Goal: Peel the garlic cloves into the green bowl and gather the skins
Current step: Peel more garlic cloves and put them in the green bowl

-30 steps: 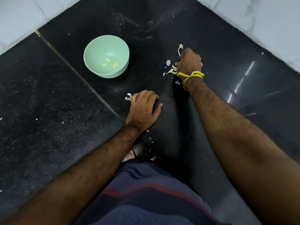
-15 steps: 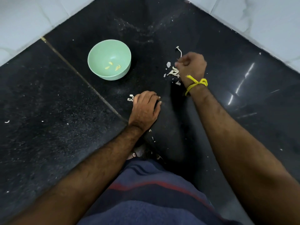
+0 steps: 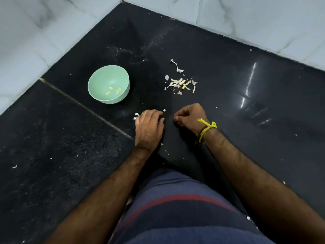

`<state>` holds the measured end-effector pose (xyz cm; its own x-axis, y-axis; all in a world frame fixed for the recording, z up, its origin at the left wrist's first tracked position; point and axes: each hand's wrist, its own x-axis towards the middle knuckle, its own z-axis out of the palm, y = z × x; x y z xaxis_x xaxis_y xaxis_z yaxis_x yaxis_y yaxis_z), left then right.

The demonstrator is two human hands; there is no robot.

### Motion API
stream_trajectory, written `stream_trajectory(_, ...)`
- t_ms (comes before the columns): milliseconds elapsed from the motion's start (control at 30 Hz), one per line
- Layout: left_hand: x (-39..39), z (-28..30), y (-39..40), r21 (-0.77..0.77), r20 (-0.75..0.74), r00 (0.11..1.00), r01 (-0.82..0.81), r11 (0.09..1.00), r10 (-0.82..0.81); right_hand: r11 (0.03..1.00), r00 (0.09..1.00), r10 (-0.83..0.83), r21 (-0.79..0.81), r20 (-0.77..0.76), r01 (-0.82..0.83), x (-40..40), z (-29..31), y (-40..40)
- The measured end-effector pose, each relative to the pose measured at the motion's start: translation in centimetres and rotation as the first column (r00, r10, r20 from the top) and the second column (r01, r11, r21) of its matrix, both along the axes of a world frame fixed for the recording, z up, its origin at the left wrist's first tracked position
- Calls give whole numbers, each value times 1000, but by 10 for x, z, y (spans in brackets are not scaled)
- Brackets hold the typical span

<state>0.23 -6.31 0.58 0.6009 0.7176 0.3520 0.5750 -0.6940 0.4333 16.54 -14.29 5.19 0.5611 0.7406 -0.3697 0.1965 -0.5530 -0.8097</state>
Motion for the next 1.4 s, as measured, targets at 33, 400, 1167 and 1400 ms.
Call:
stream_trajectory(33,-2,-2,-1,-5,-12,1000,0,1000,0,1000,999,23,-12,27,-23,-2,1,0)
stream_trajectory(400,-3,-8,1,29,-3,999,45,999,-45,931,919,279,-315,280,-187,-25,9,19)
stream_trajectory(1167,-3,-12,3,34,-18,998,67,997,-66,805,778,509,-524,370,-277,-31,20,45)
stream_trajectory(1400,-4,-11,3,96,19,994,109,989,-111,941,951,267,-256,157,-222,-3,7,23)
